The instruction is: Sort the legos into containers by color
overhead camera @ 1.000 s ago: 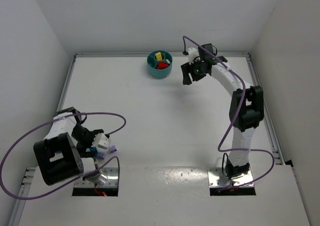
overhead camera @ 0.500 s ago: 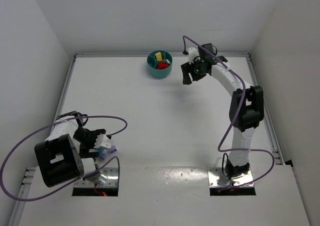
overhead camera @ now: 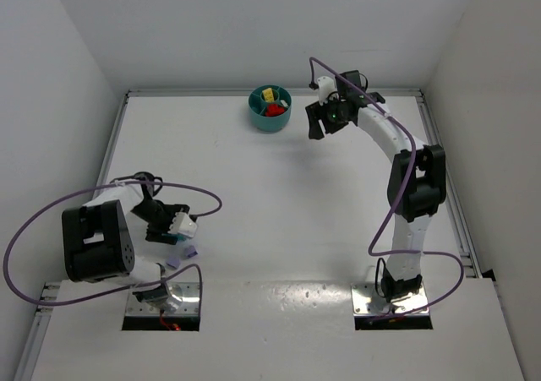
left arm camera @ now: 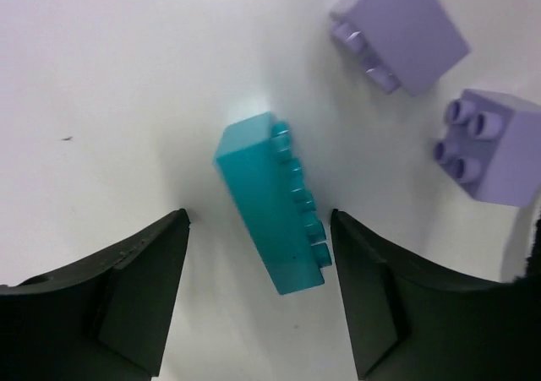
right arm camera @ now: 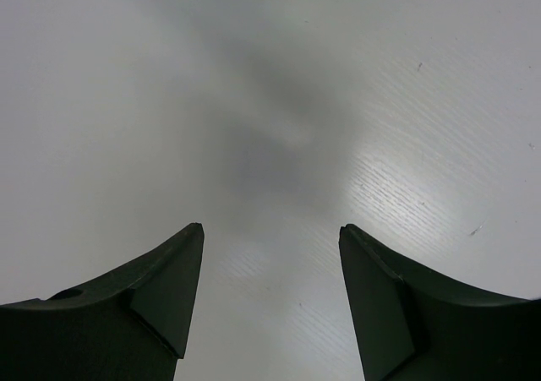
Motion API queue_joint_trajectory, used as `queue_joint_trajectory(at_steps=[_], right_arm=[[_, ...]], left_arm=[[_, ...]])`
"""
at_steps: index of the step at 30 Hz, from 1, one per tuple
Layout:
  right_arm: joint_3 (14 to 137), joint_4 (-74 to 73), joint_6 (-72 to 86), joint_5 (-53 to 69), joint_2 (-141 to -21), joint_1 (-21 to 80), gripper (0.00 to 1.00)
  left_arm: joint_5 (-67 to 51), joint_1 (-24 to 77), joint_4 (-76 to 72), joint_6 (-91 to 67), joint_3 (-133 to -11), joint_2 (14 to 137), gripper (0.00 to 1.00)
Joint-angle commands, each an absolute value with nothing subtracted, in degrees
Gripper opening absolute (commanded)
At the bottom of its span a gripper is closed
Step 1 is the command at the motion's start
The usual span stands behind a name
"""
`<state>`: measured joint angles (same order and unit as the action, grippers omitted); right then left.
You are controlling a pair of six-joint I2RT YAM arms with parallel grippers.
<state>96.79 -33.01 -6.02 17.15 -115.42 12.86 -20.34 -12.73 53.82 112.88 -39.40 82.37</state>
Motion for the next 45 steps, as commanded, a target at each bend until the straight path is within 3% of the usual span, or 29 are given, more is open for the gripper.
queue_joint_trajectory(at_steps=[1,7,11,13,16,17,18,23,33,45], right_arm=[[99.4,-31.46,-6.06,17.93,-116.28,13.01,0.66],[99.4,-31.46,-6.06,17.93,-116.28,13.01,0.66],[99.4,-31.46,-6.06,17.93,-116.28,13.01,0.66],[99.4,-31.46,-6.06,18.45,-116.28,13.01,0.66],[99.4,-31.46,-6.06,18.46,-115.76,13.01,0.66],[99.4,-31.46,-6.06,18.46,-115.75,13.01,0.66],[98.88,-31.46,-6.06,18.46,-115.75,13.01,0.66],[98.26,-31.46,-6.06,17.93,-114.61,13.01,0.66],[96.06,-31.46,-6.59,17.93,-112.85,13.01,0.66],[95.01,-30.94,-6.59,17.92,-111.8,13.54,0.66]], left_arm=[[-23.29,-11.95,49.48,133.42,-42.62,83.58,0.68],[-24.69,-11.95,49.48,131.92,-44.47,84.2,0.54],[-26.89,-11.95,49.48,130.18,-46.66,84.73,0.39],[-28.12,-11.43,49.48,129.38,-48.77,86.13,0.38],[-28.13,-11.43,51.85,132.0,-50.62,86.84,0.48],[-28.13,-12.03,53.94,135.49,-50.62,87.36,0.63],[-27.6,-13.17,55.1,137.62,-50.63,87.36,0.69],[-25.84,-17.31,62.12,150.36,-50.63,87.36,0.83],[-27.07,-20.74,62.67,175.14,-42.9,82.62,0.86],[-22.94,-20.74,55.91,178.59,-39.38,80.24,0.85]])
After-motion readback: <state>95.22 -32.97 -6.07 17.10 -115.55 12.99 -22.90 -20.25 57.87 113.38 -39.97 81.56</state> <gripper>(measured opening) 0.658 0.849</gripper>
